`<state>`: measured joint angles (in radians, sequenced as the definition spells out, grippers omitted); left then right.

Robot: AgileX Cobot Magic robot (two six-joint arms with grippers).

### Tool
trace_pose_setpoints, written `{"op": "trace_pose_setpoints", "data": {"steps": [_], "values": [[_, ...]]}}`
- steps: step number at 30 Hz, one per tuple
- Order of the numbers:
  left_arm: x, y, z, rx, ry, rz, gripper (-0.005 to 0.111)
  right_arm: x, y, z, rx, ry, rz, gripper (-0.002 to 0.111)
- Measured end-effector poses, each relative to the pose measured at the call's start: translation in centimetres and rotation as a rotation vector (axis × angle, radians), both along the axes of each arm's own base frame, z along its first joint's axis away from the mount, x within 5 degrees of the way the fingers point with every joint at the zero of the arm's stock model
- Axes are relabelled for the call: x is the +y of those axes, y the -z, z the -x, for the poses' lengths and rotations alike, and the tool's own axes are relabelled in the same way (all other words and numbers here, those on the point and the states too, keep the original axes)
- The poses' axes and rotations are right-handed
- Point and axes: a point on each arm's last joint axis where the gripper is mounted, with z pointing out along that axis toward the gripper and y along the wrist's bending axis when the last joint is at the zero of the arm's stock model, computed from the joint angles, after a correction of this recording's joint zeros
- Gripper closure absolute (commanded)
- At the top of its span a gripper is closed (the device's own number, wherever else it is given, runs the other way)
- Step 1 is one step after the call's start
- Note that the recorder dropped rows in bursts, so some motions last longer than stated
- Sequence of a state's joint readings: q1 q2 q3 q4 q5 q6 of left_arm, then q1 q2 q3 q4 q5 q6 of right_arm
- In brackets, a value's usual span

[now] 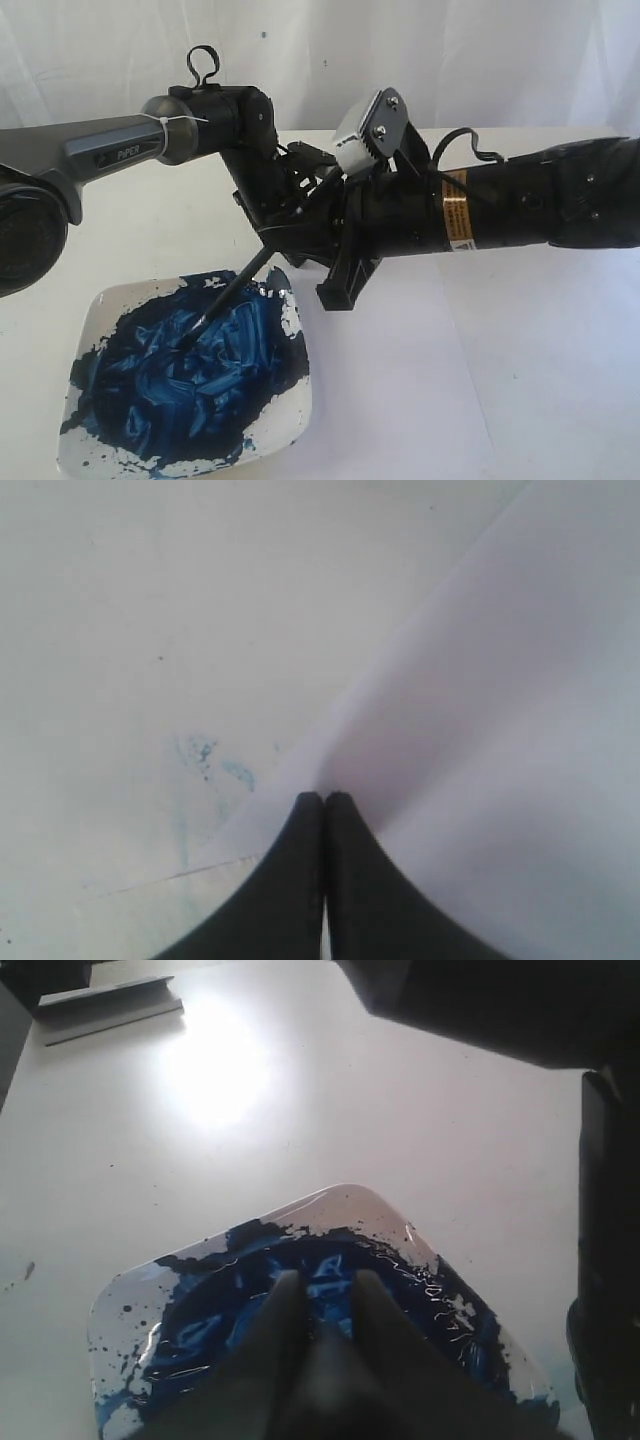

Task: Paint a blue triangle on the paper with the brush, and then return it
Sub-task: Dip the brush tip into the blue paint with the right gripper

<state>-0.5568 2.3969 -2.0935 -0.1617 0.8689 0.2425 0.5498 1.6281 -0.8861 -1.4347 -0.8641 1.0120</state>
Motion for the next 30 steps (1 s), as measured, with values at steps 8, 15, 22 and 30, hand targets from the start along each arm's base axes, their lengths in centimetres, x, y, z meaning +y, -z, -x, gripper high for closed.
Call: {"op": "trace_pose_setpoints", "data": {"steps": [8, 15, 22, 30], "values": [[0.0, 0.0, 0.0, 0.0, 0.0, 0.0, 0.107, -0.6, -1.7, 1.0, 0.01, -0.015, 0.011, 0.108], [0.0, 0.0, 0.0, 0.0, 0.0, 0.0, 0.107, -1.1, -2.2, 2.3, 0.062, -0.074, 0.075, 0.108], [0.0, 0.0, 0.0, 0.0, 0.0, 0.0, 0.107, -1.3, -1.8, 2.4, 0.11, -0.061, 0.124, 0.108], [0.0, 0.0, 0.0, 0.0, 0.0, 0.0, 0.107, -2.0, -4.2, 3.3, 0.123, 0.0, 0.086, 0.108]]}}
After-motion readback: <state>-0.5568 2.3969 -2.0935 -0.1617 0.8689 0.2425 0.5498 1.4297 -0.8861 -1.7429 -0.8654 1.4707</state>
